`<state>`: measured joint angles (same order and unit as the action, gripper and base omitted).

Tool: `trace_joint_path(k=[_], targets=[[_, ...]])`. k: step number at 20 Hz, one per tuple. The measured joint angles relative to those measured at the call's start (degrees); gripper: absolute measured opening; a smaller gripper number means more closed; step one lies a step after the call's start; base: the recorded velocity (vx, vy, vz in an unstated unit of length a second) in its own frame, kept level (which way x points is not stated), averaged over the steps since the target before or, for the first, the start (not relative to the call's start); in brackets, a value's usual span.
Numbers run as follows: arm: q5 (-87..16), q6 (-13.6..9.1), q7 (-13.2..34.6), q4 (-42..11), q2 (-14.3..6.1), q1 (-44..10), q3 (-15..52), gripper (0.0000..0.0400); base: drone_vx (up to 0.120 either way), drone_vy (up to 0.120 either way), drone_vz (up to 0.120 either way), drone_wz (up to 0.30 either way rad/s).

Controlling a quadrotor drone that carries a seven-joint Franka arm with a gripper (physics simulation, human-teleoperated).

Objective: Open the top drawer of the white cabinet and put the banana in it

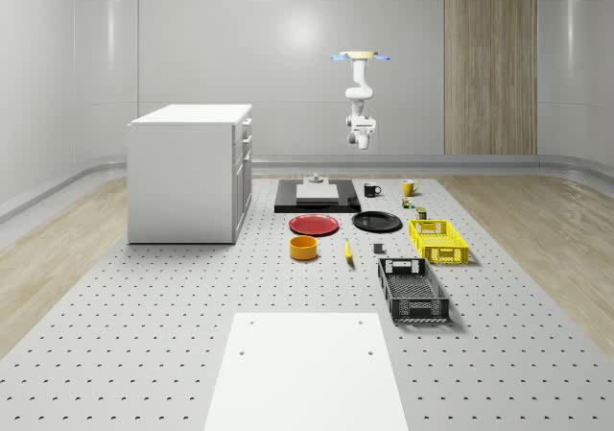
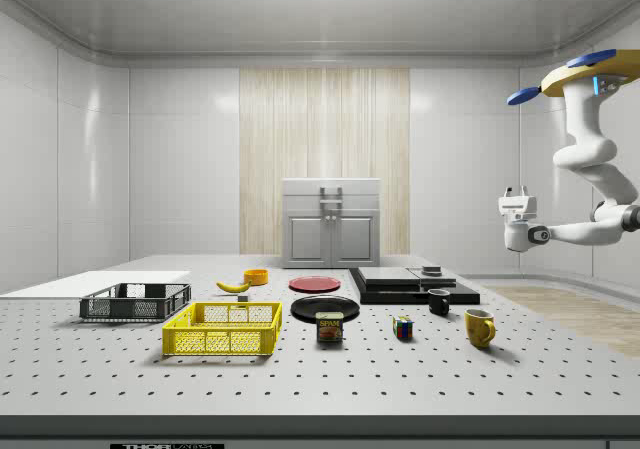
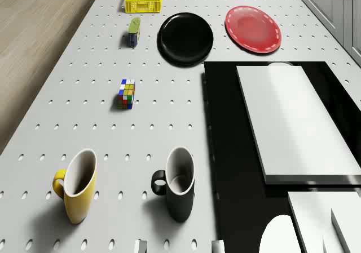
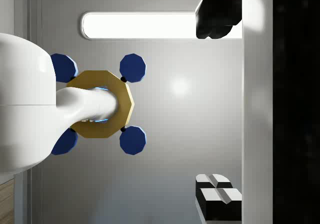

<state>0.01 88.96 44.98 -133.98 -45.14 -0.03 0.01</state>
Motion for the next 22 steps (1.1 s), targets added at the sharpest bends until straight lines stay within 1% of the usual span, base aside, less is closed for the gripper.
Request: trace_joint_path(k=[3,7,9,11,14,18,20,22], targets=[[0.0,-3.1,-0.1,3.6,0.4,-0.1,0.0,0.04,0.0,0.0,0.0,0.0],[0.1,-6.4,-0.1,8.6,1.9,-0.2,0.1,0.04,0.0,0.0,0.0,0.0],[0.1,-7.7,-0.1,10.8,2.7,-0.2,0.1,0.04,0.04,-0.12,0.0,0.0],[0.1,-8.8,-0.1,12.7,3.4,-0.2,0.1,0.04,0.12,-0.12,0.0,0.0],[0.1,-10.0,-0.1,14.8,4.2,-0.3,0.2,0.04,0.12,-0.12,0.12,0.0],[0.8,-10.7,-0.2,16.2,4.7,-0.3,-0.2,0.04,0.12,-0.12,0.12,0.0],[13.1,-11.0,-2.0,15.6,4.8,1.2,-8.0,0.04,0.12,-0.12,0.12,0.0],[25.7,-11.2,-4.1,12.8,4.7,3.2,-16.2,0.04,0.12,-0.12,0.12,0.0]])
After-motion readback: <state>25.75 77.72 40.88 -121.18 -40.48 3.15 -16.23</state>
